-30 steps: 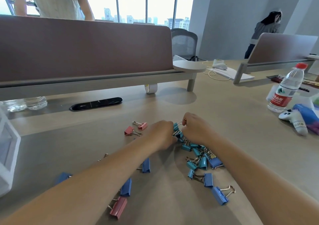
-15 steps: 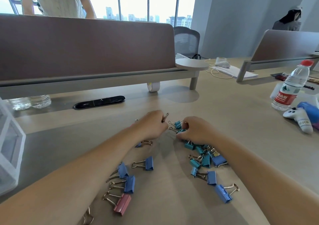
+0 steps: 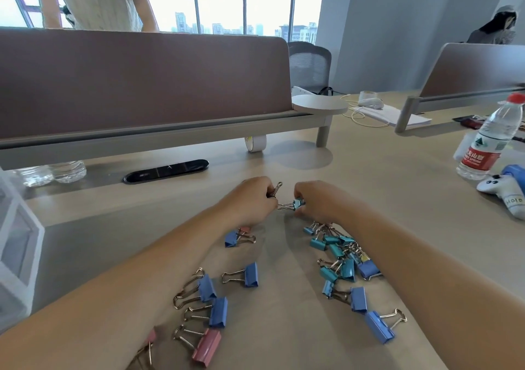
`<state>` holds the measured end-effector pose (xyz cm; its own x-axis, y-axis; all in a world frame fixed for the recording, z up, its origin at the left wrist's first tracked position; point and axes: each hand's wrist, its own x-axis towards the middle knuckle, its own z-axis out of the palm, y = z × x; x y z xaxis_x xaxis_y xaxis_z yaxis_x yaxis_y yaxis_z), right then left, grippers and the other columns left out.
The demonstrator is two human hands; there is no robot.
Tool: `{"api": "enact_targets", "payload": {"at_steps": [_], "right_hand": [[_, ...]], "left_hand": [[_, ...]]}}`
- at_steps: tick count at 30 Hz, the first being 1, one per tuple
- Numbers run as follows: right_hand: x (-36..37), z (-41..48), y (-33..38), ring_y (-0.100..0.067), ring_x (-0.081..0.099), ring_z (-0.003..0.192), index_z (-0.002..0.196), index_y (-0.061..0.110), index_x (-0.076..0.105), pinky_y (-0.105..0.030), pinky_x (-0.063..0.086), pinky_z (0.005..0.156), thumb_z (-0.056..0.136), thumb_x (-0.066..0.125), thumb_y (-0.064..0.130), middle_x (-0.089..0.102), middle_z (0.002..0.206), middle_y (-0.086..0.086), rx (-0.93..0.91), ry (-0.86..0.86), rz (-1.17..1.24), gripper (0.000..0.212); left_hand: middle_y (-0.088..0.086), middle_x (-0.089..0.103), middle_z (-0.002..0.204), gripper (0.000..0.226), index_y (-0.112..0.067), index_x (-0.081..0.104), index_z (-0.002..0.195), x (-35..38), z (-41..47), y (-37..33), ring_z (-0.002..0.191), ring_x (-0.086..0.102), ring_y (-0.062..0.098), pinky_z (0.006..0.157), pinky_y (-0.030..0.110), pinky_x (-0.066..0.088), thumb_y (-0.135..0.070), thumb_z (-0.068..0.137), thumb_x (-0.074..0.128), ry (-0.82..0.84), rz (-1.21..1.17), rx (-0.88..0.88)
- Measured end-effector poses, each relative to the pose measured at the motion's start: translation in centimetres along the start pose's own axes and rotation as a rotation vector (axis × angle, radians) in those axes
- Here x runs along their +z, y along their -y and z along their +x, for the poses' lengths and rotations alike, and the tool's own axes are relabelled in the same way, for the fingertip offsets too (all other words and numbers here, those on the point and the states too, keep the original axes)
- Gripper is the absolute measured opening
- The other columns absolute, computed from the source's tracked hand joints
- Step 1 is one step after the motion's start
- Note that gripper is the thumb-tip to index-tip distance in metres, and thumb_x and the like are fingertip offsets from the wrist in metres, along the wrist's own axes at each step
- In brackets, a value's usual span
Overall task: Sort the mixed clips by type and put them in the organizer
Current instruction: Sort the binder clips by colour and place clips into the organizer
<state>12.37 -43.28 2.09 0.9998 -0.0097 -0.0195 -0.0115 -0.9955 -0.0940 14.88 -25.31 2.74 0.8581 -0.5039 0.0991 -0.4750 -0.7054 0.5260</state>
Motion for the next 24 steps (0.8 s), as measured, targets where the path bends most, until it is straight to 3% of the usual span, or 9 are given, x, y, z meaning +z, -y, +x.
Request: {"api": "enact_targets", "payload": {"at_steps": [6, 12, 17, 21, 24], "right_hand": [[0.6, 0.0, 0.1, -0.029, 0.061, 0.093, 0.106, 0.006, 0.062, -0.041, 0.053, 0.081, 0.090, 0.065, 0.027, 0.063, 0.106, -0.011, -0.017, 0.032, -0.093, 0.026], [0.6, -1.1, 0.7, -0.028, 0.061, 0.087, 0.104, 0.010, 0.059, -0.032, 0.045, 0.068, 0.093, 0.060, 0.044, 0.062, 0.102, -0.009, -0.020, 0.021, -0.147, 0.036], [0.2, -1.7, 1.1, -0.023, 0.052, 0.085, 0.113, 0.015, 0.052, -0.032, 0.041, 0.068, 0.094, 0.054, 0.053, 0.058, 0.109, -0.009, 0.031, 0.100, -0.151, 0.042], [0.0, -2.1, 1.9, -0.025, 0.053, 0.085, 0.104, 0.011, 0.054, -0.032, 0.041, 0.070, 0.096, 0.055, 0.046, 0.063, 0.107, -0.010, 0.047, 0.112, -0.133, 0.036], [-0.1, -2.3, 2.7, -0.026, 0.055, 0.085, 0.100, 0.009, 0.058, -0.031, 0.041, 0.070, 0.097, 0.055, 0.043, 0.063, 0.102, -0.011, 0.056, 0.073, -0.106, 0.034]], "left_hand": [[0.005, 0.062, 0.101, 0.015, -0.013, 0.062, 0.102, -0.2, -0.5, 0.2, 0.073, 0.055, 0.017, 0.058, 0.027, 0.042, -0.022, 0.093, 0.054, 0.021, -0.029, -0.007], [0.006, 0.062, 0.105, 0.016, -0.012, 0.061, 0.104, -0.7, -1.9, 0.3, 0.067, 0.051, 0.013, 0.057, 0.027, 0.038, -0.022, 0.094, 0.054, 0.030, -0.052, -0.021], [0.007, 0.062, 0.107, 0.017, -0.012, 0.061, 0.105, -1.7, -3.2, 0.1, 0.073, 0.058, 0.020, 0.069, 0.033, 0.048, -0.023, 0.094, 0.054, 0.038, -0.069, -0.030], [0.006, 0.060, 0.107, 0.018, -0.012, 0.061, 0.107, -2.4, -3.8, -0.3, 0.080, 0.062, 0.023, 0.074, 0.038, 0.052, -0.023, 0.094, 0.054, 0.049, -0.078, -0.033], [0.007, 0.061, 0.105, 0.018, -0.010, 0.061, 0.106, -2.4, -3.9, -0.5, 0.080, 0.061, 0.024, 0.069, 0.035, 0.049, -0.021, 0.094, 0.054, 0.046, -0.073, -0.036]]}}
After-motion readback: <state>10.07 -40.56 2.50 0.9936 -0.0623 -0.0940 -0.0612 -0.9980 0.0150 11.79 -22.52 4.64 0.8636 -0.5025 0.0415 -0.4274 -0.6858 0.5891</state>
